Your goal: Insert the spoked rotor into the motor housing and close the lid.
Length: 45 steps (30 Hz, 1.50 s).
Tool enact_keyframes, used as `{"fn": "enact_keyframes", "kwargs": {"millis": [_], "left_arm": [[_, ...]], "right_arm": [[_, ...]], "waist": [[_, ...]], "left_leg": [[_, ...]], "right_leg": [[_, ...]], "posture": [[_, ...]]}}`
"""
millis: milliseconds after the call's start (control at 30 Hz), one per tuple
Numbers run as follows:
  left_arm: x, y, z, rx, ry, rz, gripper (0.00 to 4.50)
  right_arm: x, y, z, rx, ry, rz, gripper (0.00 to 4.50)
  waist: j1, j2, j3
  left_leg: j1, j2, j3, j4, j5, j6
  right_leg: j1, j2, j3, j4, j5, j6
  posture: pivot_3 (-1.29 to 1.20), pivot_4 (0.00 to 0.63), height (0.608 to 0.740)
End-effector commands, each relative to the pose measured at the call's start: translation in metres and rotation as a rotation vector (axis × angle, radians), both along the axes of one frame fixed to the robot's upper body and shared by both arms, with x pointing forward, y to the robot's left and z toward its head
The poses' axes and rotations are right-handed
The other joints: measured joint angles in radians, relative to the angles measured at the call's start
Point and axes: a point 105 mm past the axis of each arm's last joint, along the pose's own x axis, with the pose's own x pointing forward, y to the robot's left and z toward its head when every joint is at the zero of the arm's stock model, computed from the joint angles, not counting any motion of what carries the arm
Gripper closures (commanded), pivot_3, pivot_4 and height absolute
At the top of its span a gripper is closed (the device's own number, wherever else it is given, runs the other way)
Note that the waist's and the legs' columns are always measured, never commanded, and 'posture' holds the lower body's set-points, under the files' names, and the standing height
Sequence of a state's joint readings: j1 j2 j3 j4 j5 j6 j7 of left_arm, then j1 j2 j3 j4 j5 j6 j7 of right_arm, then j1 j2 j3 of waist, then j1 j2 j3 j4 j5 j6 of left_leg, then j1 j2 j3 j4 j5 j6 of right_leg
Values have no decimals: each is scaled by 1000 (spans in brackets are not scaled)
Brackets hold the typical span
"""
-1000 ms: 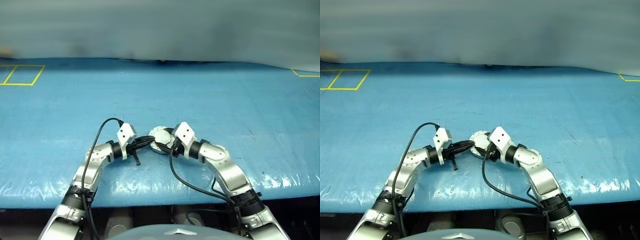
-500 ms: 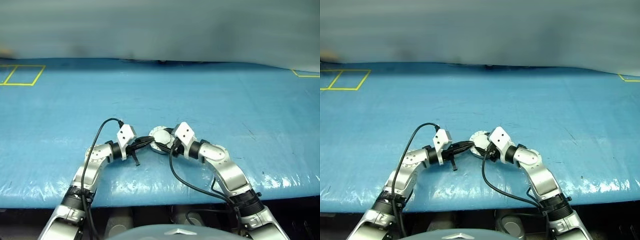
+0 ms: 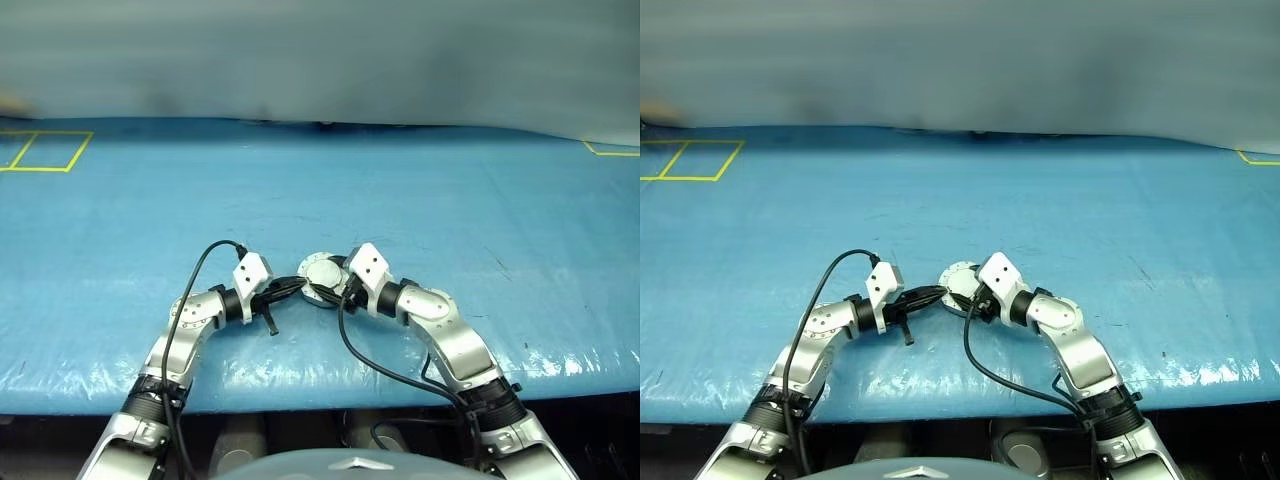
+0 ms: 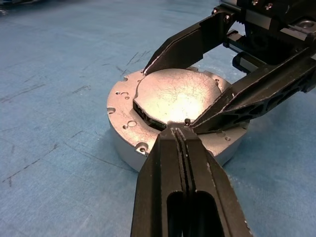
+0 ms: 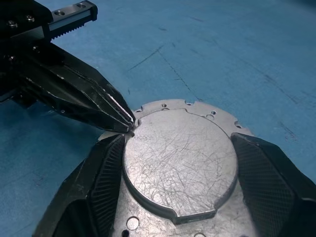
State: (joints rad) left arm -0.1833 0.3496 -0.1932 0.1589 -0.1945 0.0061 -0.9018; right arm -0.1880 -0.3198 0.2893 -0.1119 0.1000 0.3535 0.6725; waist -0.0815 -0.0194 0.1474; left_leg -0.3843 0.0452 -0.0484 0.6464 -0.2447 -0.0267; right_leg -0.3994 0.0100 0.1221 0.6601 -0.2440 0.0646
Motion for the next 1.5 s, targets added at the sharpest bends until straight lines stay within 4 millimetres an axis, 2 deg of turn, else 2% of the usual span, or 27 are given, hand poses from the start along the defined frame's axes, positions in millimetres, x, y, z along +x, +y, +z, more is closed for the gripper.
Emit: {"fn": "enact_keyframes", "kwargs": {"millis": [33,200,300,433,533,700,833,1000,1233,1333,1433,1467,1500], "left_arm": [[-2,-3,-10,25,30,-2,4500],[-2,-3,-11,23,30,-2,4500],[-3,-3,-11,20,32,-3,4500],[-3,-4,-11,18,33,-3,4500],[-3,-4,-12,17,32,-4,4500],[-4,-5,-11,16,30,-4,4500],[-4,-5,-11,15,28,-4,4500],[-3,-9,-12,13,26,-14,4500],[-2,-10,-11,13,23,-17,4500],[-3,-9,-11,15,24,-14,4500],[-3,-8,-11,15,25,-11,4500],[-3,-8,-12,13,26,-10,4500],[-3,-8,-12,13,27,-9,4500]], "right_arm": [[-18,10,-4,66,72,82,32],[-16,8,27,220,25,68,32],[1,-1,42,338,16,-59,32],[21,-22,39,380,52,-251,32],[27,-39,31,384,123,-350,32],[15,-60,21,453,333,-396,32],[0,-68,26,571,469,-362,32],[-17,-61,19,702,650,-313,32],[-17,-47,11,821,741,-326,32],[-13,-45,10,884,763,-337,636],[-12,-44,9,890,770,-337,1682],[-12,-43,8,881,774,-336,1911],[-13,-42,7,876,779,-335,1911]], "waist": [[1,0,0],[6,0,2],[6,1,3],[15,3,5],[21,3,5],[23,4,5],[21,4,5],[19,4,5],[19,4,5],[19,4,5],[19,5,6],[19,5,6],[19,5,6]], "left_leg": [[1,0,0,0,0,0],[0,0,0,-1,0,0],[-1,0,0,-2,0,0],[-4,-1,0,-1,0,0],[-13,-2,0,1,0,0],[-13,-2,-1,-1,0,0],[-13,-2,-1,-1,0,0],[-12,-2,-1,0,0,0],[-13,-2,-1,0,0,0],[-12,-2,-1,0,0,0],[-13,-2,-1,0,0,0],[-13,-2,-1,0,0,0],[-14,-2,0,0,0,0]], "right_leg": [[1,0,0,0,0,0],[0,-1,0,-1,-1,0],[-1,0,0,-1,-1,0],[-4,-1,0,-1,-1,0],[-10,-2,0,-1,1,3],[-11,-2,0,-1,1,3],[-11,-2,0,-1,0,1],[-10,-1,0,-1,0,2],[-10,-2,0,-1,0,2],[-11,-1,0,-1,0,2],[-11,-2,0,-1,0,2],[-11,-2,0,-1,0,2],[-11,-2,0,-1,0,2]], "posture": [[0,150,740],[0,150,740],[0,150,740],[0,150,740],[0,150,740],[0,150,740],[0,150,740],[0,150,740],[0,150,740],[0,150,740],[0,150,740],[0,150,740],[0,150,740]]}}
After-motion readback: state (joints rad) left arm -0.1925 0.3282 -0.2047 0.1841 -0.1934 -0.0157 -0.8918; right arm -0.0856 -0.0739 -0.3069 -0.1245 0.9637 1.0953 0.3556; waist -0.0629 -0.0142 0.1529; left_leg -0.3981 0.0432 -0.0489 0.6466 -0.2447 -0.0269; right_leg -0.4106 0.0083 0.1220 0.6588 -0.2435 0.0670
